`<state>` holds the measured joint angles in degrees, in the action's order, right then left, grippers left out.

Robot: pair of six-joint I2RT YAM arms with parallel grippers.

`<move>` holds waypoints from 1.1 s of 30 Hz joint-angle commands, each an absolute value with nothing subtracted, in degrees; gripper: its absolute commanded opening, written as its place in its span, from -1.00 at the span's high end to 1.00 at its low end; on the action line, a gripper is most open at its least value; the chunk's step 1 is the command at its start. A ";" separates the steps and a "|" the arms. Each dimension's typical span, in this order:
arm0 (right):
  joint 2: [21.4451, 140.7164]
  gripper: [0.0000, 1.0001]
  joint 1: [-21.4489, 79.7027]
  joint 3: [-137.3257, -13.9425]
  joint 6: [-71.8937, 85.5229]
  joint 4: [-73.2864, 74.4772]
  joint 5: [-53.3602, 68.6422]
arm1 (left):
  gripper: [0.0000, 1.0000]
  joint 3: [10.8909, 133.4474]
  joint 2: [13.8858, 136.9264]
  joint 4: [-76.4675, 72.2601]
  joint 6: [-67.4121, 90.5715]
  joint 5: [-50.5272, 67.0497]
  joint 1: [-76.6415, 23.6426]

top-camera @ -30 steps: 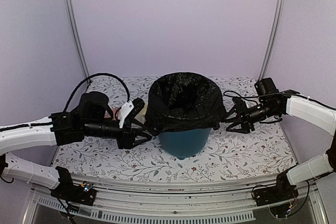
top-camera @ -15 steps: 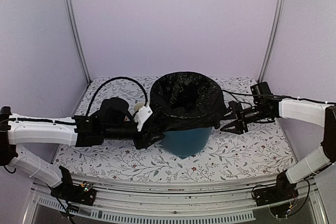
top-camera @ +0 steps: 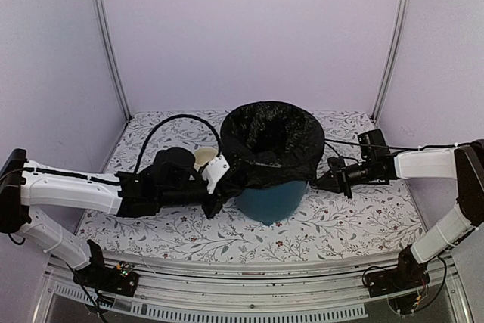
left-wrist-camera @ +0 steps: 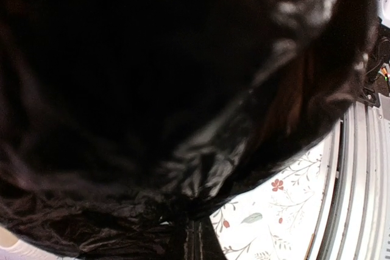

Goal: Put the trash bags into the trash bin

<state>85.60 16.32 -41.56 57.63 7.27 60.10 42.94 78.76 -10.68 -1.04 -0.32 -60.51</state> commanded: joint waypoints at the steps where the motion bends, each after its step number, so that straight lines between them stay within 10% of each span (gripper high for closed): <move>1: 87.34 0.96 16.00 -39.82 55.61 6.91 58.61 | 1.00 40.45 79.37 -10.41 0.23 0.03 -61.27; 17: 89.04 0.95 16.04 -39.96 48.66 11.46 54.85 | 1.00 36.54 76.54 -7.62 3.03 0.95 -61.63; 23: 79.78 0.40 15.62 -44.23 46.40 22.47 51.52 | 0.24 38.32 68.73 1.11 3.76 1.58 -61.86; 33: 69.62 -0.14 9.01 -52.28 42.43 39.16 48.88 | -0.21 44.13 55.04 14.48 3.64 -8.29 -59.41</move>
<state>71.13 10.98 -47.75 44.69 30.96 51.00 40.56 57.10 8.95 3.57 -2.35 -61.30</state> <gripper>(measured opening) 0.562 0.575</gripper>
